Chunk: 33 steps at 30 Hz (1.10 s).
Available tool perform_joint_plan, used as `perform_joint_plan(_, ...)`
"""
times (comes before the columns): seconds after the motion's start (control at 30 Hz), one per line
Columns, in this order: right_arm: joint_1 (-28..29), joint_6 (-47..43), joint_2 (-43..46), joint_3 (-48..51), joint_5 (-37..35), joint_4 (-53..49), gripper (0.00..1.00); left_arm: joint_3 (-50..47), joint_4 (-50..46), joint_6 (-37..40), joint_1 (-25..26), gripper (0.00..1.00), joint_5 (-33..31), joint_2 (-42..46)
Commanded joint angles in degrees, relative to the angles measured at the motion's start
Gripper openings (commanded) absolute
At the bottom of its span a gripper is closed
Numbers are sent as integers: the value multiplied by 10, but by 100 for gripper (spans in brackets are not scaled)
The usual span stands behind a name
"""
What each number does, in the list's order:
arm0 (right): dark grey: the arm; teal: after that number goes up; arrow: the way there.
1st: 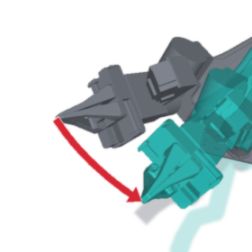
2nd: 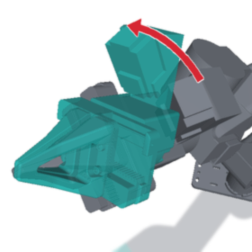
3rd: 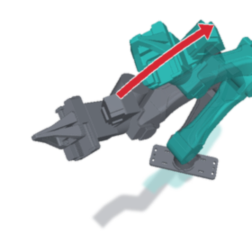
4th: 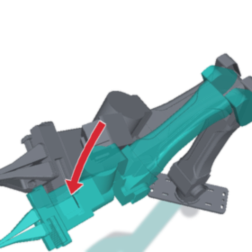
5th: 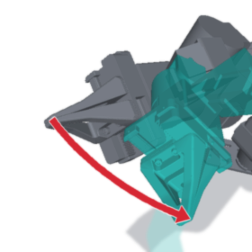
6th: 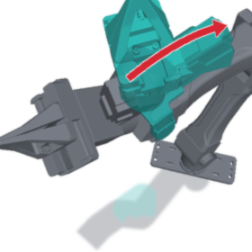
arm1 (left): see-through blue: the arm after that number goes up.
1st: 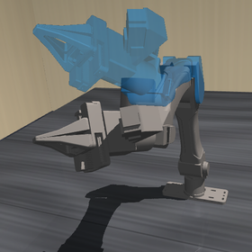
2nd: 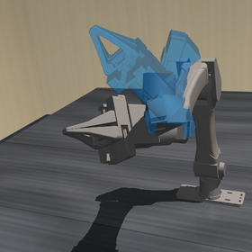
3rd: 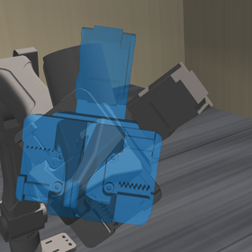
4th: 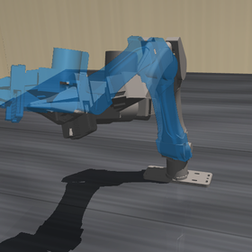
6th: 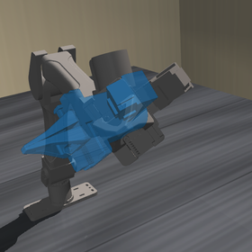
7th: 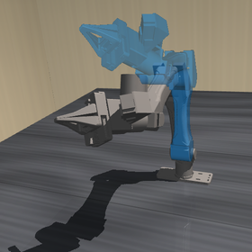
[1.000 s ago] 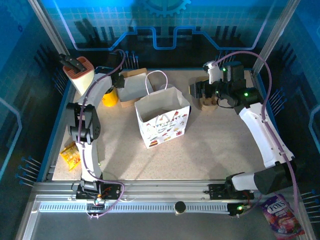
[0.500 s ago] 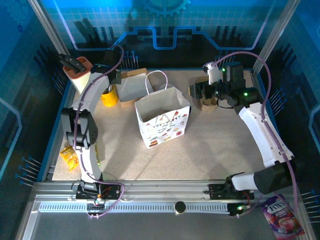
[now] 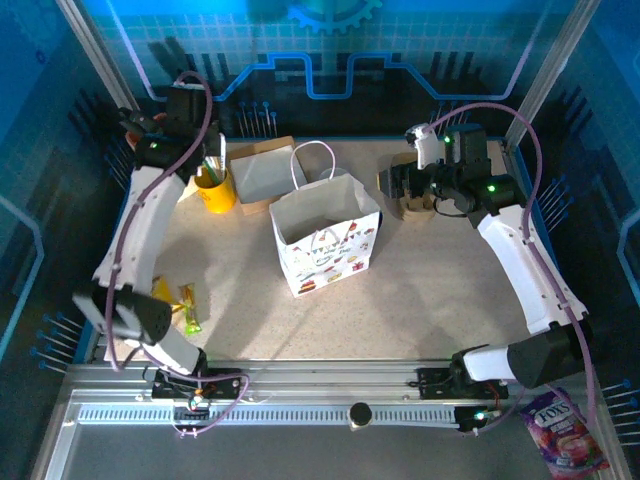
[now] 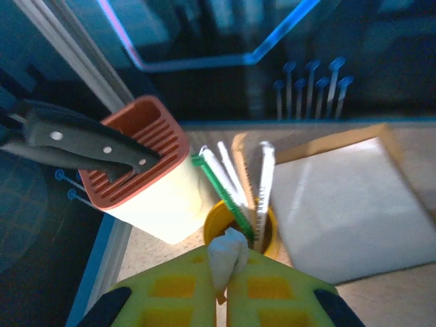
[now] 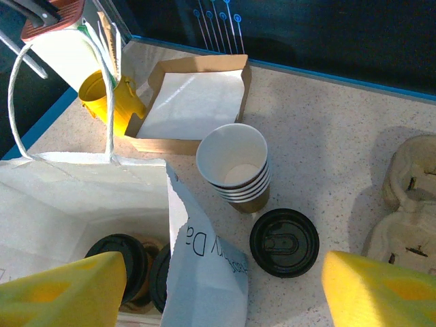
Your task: Pack the takeout coffee
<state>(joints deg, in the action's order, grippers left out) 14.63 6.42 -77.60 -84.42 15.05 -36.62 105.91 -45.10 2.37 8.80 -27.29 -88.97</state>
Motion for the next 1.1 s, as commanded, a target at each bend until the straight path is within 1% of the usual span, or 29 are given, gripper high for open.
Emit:
perform_joint_plan(0.0,7,-6,7,-8,-3,-2,77,5,-30,-35,33,11,81,85)
perform_joint_plan(0.07,6,-7,7,-9,-5,-2,77,17,-51,-54,51,10,133,117)
perform_joint_plan(0.2,6,-6,8,-10,-7,-2,77,46,-85,-65,116,10,200,157)
perform_joint_plan(0.27,5,-5,10,-10,-8,-3,77,53,-88,-77,138,10,247,176)
perform_joint_plan(0.4,2,-5,14,-9,-15,-4,77,4,-28,-123,169,11,349,213)
perform_joint_plan(0.47,1,-4,17,-8,-19,-5,77,-17,-9,-129,192,11,366,210)
perform_joint_plan(0.5,-1,-3,18,-8,-20,-5,77,-16,-14,-120,204,11,364,201)
perform_joint_plan(0.6,-2,-5,23,-11,-22,-8,77,9,-55,-81,234,11,320,160)
perform_joint_plan(0.7,-3,-8,27,-6,-27,-12,78,46,-112,-39,252,11,299,113)
perform_joint_plan(0.83,-6,-6,29,5,-25,-7,78,110,-206,15,284,11,211,50)
perform_joint_plan(1.0,-8,-4,24,13,-20,-3,78,201,-334,61,314,12,152,-36)
perform_joint_plan(1.07,-8,-4,23,14,-19,0,78,233,-382,70,322,13,146,-75)
